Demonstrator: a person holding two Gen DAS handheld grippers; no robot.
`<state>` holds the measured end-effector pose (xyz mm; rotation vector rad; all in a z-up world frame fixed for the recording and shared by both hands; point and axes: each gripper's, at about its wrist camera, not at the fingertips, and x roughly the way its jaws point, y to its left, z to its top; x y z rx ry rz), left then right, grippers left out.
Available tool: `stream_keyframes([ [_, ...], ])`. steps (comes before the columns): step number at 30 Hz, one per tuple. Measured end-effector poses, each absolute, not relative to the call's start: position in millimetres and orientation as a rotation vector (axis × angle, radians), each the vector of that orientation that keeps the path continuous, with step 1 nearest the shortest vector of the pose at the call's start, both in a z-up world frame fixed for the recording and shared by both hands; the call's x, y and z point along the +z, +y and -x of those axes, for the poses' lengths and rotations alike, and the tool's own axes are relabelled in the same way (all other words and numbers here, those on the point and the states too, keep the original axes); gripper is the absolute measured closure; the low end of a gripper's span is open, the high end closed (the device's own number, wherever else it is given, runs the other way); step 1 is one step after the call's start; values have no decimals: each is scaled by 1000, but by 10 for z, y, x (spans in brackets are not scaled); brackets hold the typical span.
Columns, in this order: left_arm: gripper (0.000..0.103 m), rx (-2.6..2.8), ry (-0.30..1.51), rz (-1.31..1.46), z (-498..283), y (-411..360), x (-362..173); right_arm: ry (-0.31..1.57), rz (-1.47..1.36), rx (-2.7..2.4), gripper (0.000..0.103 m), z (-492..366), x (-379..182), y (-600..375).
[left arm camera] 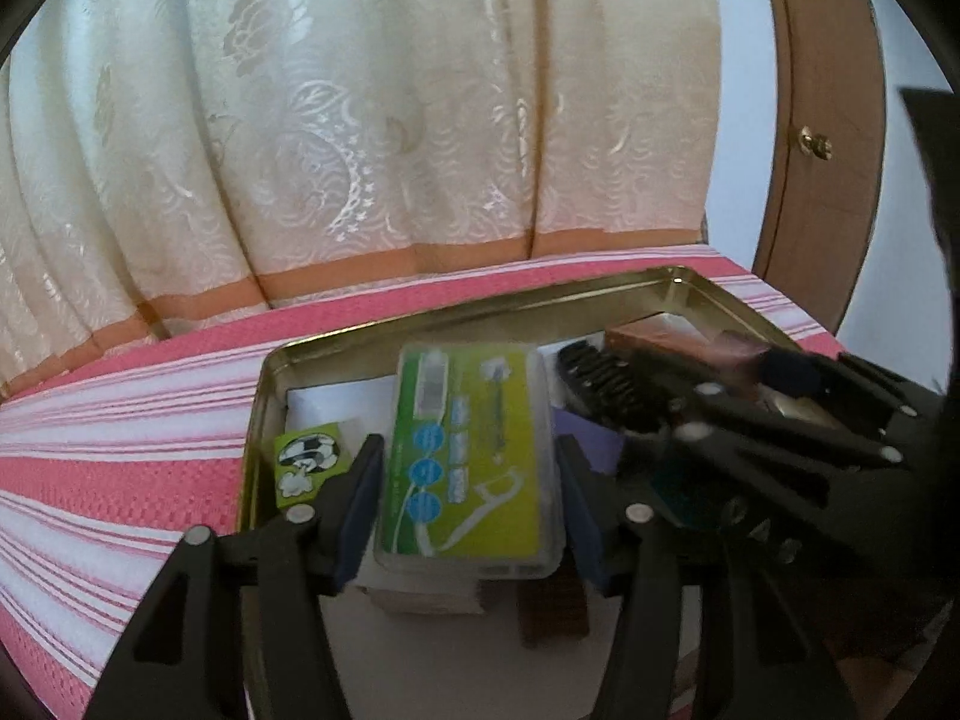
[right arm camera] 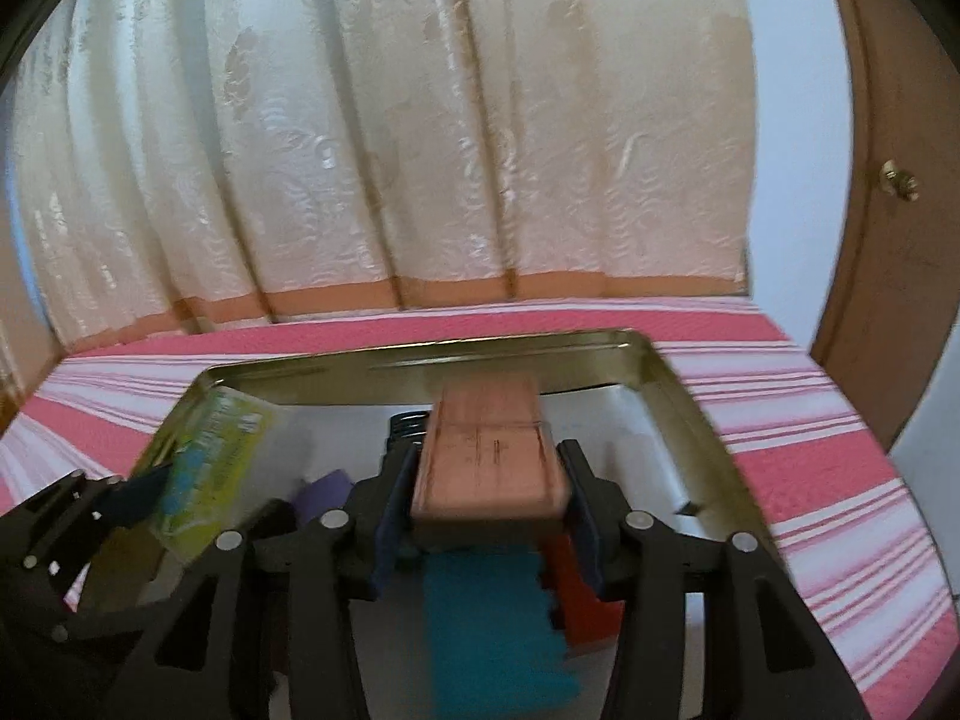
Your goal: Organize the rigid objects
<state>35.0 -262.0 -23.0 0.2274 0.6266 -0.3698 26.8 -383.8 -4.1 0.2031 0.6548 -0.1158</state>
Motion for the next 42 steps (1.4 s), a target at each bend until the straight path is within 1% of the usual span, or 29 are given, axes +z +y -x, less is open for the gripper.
stream_keyframes([
  [1,27,-372,617,-231,-327,-2628,-225,652,-204,-118,29,-266,-41,-3827],
  [2,9,-379,599,-231,-291,-2629,-211,644,-213,-120,14,-251,-36,-3833],
  [3,1,-382,577,-228,-249,-2627,-194,633,-223,-126,10,-232,-30,-3846],
  [6,0,-384,502,-238,-114,-2596,-122,593,-283,-123,10,-158,-7,-3911],
  [8,0,-368,488,-246,-86,-2570,-108,592,-315,-131,10,-145,-14,-3953],
  [17,0,-370,532,-136,-118,-2321,-85,528,-332,-158,10,-36,36,-3974],
  [25,0,-339,500,-145,-62,-2248,-53,352,-265,-243,9,237,215,-3871],
  [34,0,-311,443,-171,21,-2173,5,305,-157,-293,9,395,308,-3630],
  [42,0,-302,421,-161,93,-2072,39,302,-157,-305,9,519,318,-3561],
])
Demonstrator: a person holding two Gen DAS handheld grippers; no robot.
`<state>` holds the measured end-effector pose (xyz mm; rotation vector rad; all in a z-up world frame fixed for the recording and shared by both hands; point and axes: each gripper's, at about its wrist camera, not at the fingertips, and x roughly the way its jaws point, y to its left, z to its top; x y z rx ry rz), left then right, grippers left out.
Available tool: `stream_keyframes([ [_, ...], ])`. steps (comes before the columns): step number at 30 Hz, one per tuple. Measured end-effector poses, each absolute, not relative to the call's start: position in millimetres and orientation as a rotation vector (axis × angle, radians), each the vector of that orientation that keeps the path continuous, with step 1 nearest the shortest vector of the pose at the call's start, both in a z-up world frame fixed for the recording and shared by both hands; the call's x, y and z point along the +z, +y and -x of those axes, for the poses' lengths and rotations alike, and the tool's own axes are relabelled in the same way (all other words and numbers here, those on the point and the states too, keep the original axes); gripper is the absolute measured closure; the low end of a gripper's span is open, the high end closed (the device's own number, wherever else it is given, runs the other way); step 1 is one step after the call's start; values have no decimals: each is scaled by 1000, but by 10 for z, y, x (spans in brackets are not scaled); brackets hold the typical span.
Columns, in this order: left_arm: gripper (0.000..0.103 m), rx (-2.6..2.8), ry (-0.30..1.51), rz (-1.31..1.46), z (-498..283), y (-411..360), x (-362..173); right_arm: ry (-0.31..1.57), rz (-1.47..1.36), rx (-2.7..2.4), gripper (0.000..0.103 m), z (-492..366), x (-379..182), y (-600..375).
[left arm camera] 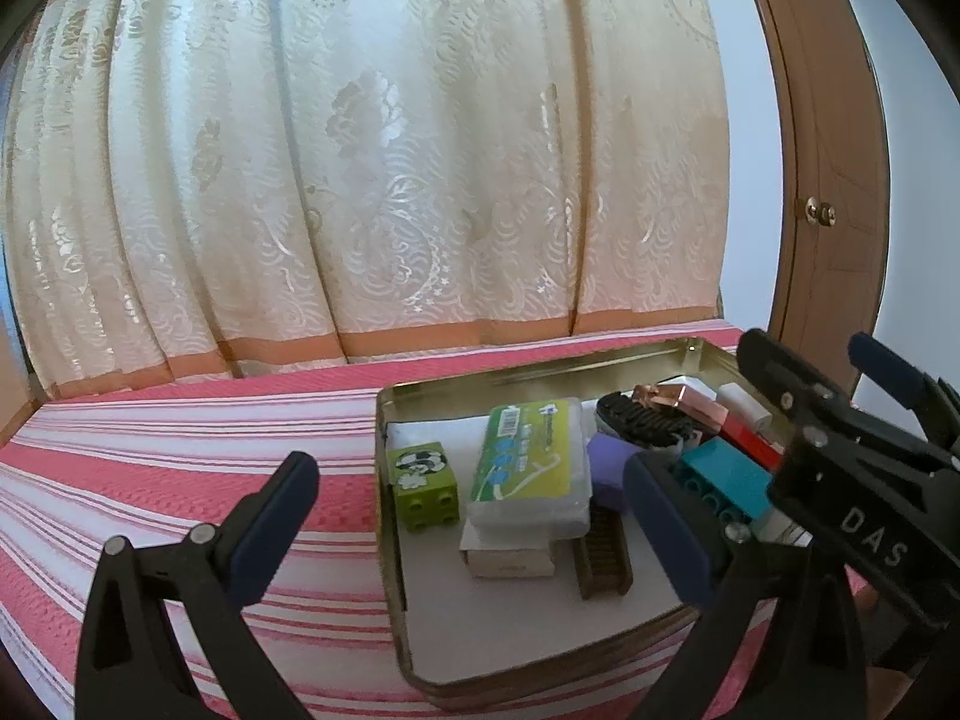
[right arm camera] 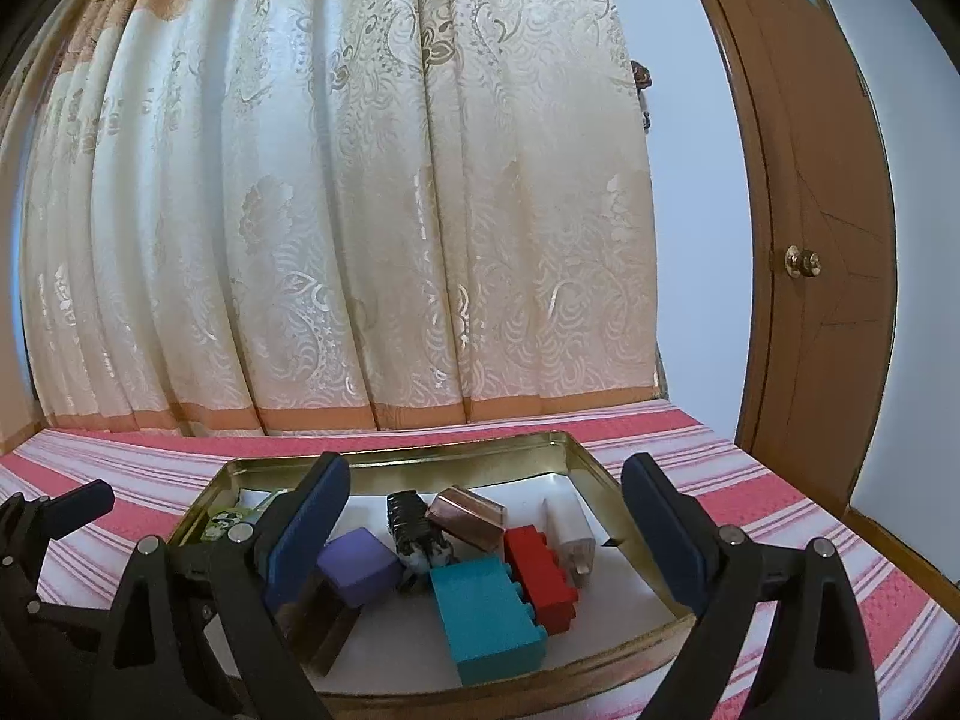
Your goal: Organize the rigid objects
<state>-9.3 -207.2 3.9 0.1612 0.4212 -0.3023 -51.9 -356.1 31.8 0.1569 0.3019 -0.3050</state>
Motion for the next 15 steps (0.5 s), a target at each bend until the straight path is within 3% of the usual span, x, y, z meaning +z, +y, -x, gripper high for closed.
stream_keyframes([
  [15,0,-295,375,-156,252,-1944,84,259,-133,-311,9,760,364,-3408],
])
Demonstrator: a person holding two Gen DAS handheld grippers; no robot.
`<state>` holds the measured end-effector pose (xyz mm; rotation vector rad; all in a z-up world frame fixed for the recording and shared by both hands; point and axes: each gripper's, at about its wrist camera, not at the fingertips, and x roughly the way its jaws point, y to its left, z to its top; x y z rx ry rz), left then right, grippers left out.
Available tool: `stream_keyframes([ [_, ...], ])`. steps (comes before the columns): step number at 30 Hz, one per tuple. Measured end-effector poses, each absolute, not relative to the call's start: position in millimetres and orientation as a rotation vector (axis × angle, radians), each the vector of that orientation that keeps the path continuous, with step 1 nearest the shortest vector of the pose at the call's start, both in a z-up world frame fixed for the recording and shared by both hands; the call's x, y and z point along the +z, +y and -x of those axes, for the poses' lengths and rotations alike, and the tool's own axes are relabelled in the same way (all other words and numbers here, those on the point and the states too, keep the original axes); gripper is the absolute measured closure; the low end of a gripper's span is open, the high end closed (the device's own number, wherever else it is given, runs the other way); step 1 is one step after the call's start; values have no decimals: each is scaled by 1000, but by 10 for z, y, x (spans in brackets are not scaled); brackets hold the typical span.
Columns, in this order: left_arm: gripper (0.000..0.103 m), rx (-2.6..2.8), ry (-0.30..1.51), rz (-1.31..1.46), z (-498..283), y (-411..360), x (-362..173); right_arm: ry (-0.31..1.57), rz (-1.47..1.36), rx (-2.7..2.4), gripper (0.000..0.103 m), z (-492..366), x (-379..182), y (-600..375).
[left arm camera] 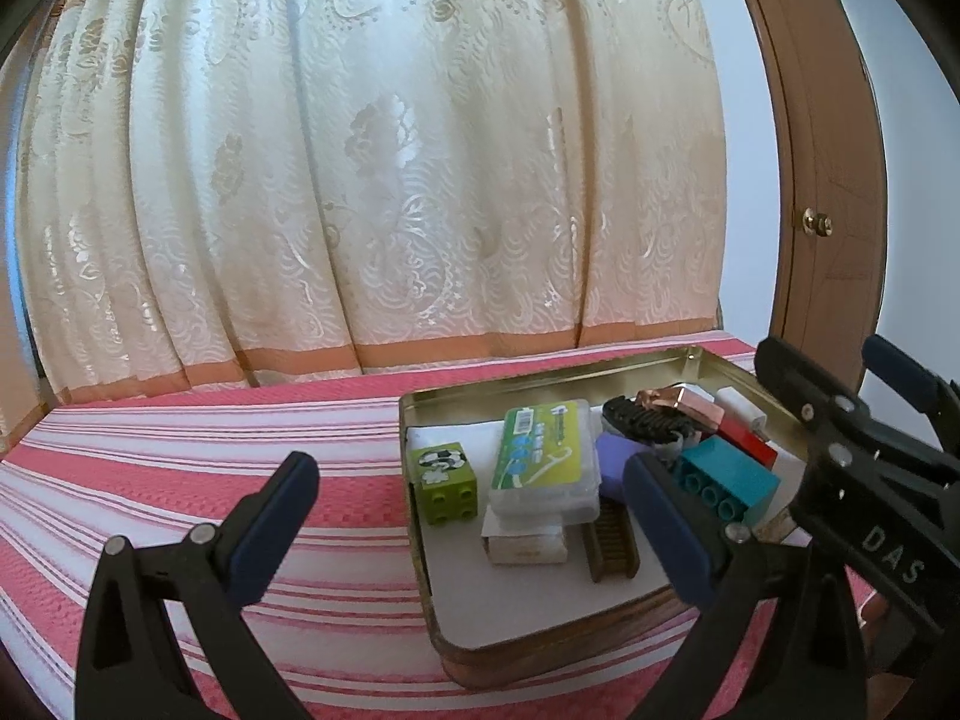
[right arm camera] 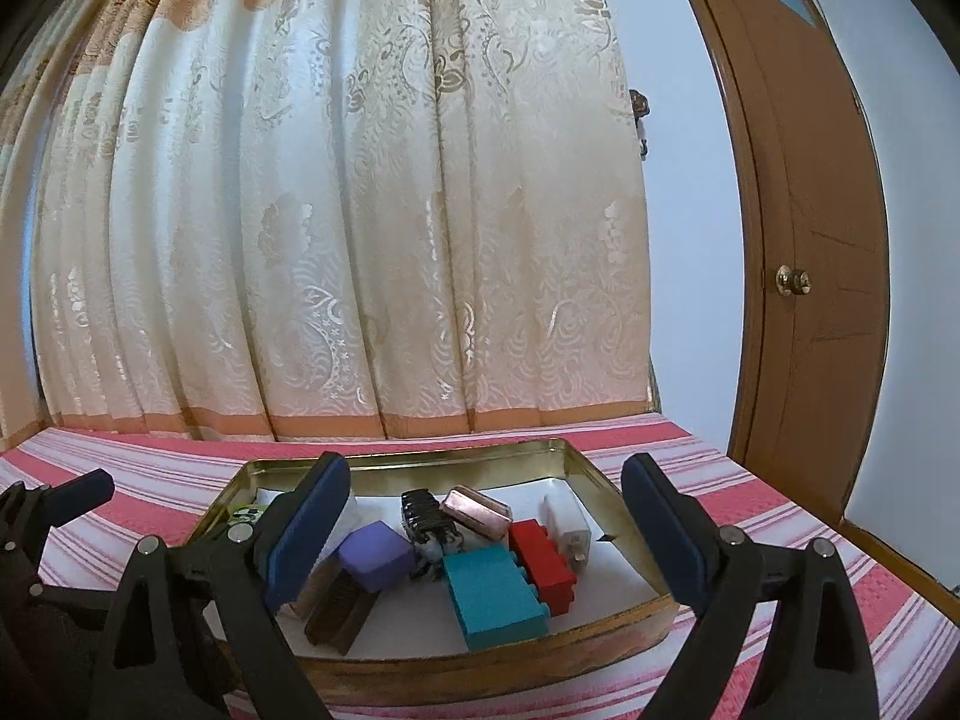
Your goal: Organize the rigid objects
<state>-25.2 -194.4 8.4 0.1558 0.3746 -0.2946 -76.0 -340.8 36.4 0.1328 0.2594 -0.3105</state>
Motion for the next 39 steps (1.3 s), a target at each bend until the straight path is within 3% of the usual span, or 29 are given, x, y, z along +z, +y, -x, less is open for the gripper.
stream_keyframes([
  [39,0,-290,361,-175,361,-1936,93,249,-122,-304,9,867,394,-3333],
])
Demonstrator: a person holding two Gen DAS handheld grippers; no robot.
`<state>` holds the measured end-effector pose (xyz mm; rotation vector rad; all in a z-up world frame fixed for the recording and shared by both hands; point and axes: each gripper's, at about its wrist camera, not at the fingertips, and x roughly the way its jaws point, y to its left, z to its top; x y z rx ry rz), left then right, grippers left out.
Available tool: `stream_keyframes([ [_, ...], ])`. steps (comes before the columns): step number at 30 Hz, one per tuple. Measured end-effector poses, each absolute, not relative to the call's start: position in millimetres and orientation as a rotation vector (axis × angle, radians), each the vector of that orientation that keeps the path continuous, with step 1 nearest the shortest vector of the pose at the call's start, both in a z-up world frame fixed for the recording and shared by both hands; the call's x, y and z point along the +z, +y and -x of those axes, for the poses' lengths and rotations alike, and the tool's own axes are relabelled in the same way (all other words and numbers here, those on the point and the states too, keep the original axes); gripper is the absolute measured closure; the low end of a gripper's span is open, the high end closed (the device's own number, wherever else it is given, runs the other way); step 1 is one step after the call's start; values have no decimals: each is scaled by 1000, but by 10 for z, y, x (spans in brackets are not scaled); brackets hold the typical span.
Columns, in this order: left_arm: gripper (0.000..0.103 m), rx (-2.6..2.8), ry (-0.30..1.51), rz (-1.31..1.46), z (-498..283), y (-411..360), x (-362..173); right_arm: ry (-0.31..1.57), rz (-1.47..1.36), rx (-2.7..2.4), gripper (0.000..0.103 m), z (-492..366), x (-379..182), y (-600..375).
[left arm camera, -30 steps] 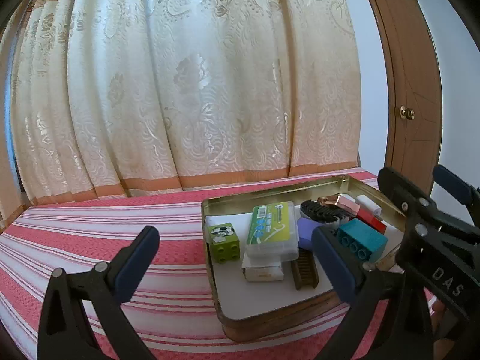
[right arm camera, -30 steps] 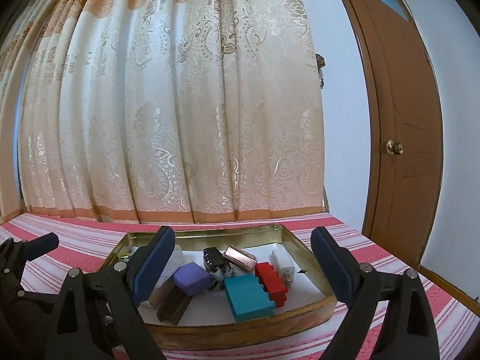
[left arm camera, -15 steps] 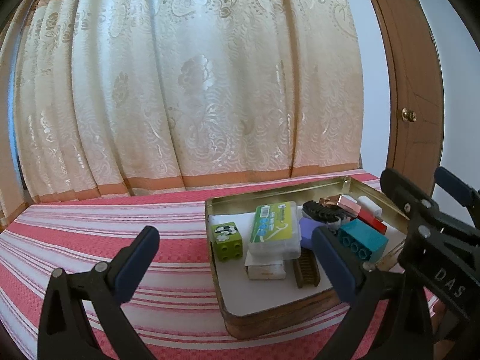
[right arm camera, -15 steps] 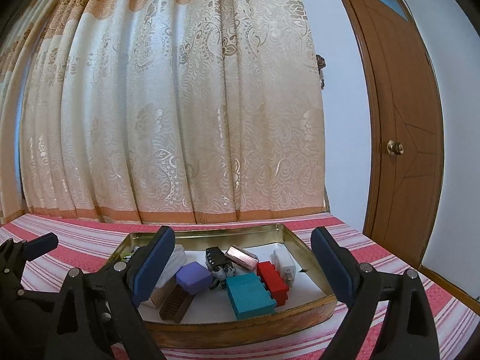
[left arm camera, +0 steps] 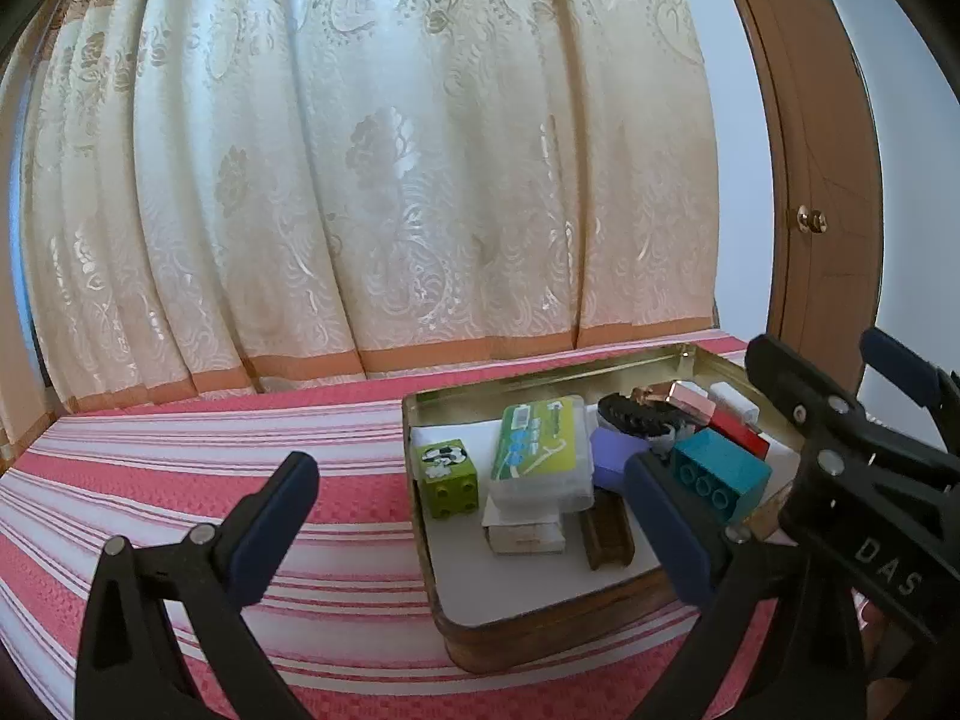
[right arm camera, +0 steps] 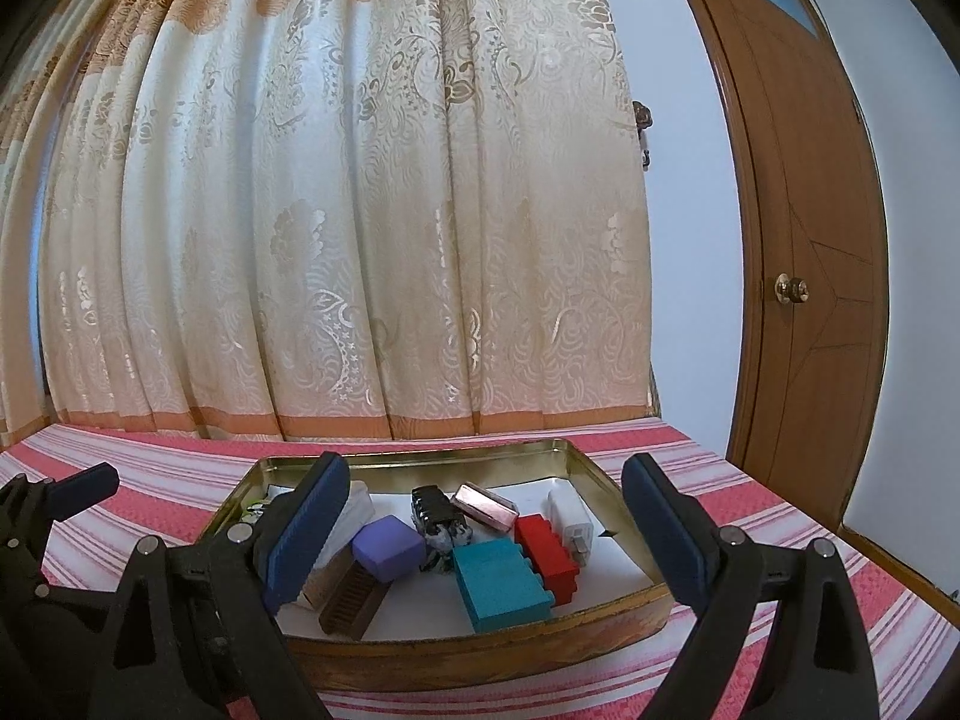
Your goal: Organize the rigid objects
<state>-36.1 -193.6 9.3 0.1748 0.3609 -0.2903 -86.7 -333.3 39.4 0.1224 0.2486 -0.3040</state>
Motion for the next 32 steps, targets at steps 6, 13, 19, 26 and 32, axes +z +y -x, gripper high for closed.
stream_keyframes([
  [6,0,-283,382,-180,327,-1941,81,249,-120,-303,9,868,390,-3334],
  [13,0,-284,379,-178,331,-1941,73,251,-121,-304,9,864,387,-3333],
  [19,0,-323,415,-136,298,-1909,56,252,-121,-303,9,860,388,-3336],
  [26,0,-335,409,-122,314,-1897,54,256,-122,-301,9,853,370,-3337],
  [32,0,-314,417,-115,295,-1878,44,260,-123,-300,9,847,362,-3352],
])
